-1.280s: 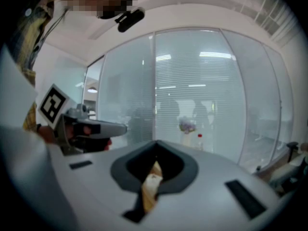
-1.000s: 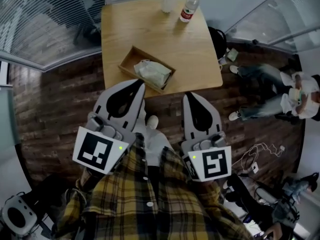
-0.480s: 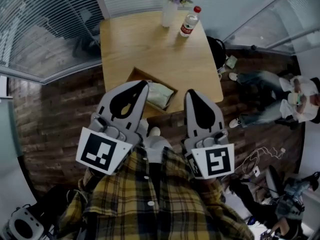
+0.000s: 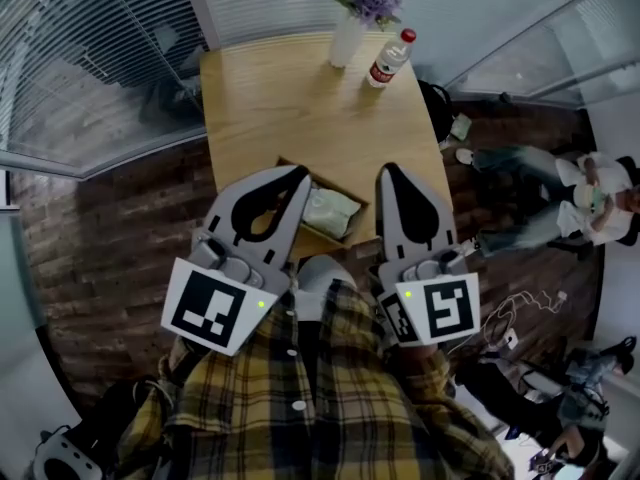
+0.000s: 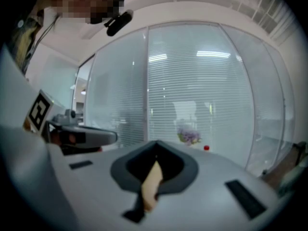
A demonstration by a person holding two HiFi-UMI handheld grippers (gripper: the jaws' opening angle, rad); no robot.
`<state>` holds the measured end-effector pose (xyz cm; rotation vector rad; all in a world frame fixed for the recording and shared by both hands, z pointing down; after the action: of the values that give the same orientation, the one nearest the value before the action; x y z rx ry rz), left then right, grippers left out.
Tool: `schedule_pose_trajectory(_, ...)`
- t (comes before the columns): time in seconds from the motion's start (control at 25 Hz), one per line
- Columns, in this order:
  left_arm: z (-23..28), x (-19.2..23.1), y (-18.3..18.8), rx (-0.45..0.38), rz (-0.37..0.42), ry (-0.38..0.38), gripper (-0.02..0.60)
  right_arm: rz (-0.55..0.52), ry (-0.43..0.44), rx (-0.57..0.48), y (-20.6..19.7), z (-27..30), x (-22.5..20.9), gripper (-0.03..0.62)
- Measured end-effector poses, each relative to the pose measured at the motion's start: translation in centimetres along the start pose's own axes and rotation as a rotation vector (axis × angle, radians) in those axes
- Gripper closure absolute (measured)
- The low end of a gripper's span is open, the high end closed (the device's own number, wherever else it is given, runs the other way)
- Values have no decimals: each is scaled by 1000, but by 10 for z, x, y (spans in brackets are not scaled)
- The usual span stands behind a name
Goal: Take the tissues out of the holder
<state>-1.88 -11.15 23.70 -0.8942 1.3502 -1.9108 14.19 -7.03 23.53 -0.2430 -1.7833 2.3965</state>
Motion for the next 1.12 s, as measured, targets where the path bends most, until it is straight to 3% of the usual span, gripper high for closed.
schedule_pose_trajectory(0.8,14,-8,2,-23,-62,44,574,-35,136,34,8,7,-9,579)
schedule_pose_trajectory(1.12,26,-8,4,-27,-62,71,574,-47,196,22,11,10,-16,516)
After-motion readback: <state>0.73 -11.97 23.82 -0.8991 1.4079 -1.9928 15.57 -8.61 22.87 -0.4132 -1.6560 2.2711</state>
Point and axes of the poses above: the fingertips, and each gripper's own axes: z forward along the fingers, x to its left, y out of its top, the point moved 7 cm from there along -z, backward along the fingers, and after that the axes turned 7 degrees about x, right-handed, at the moved point
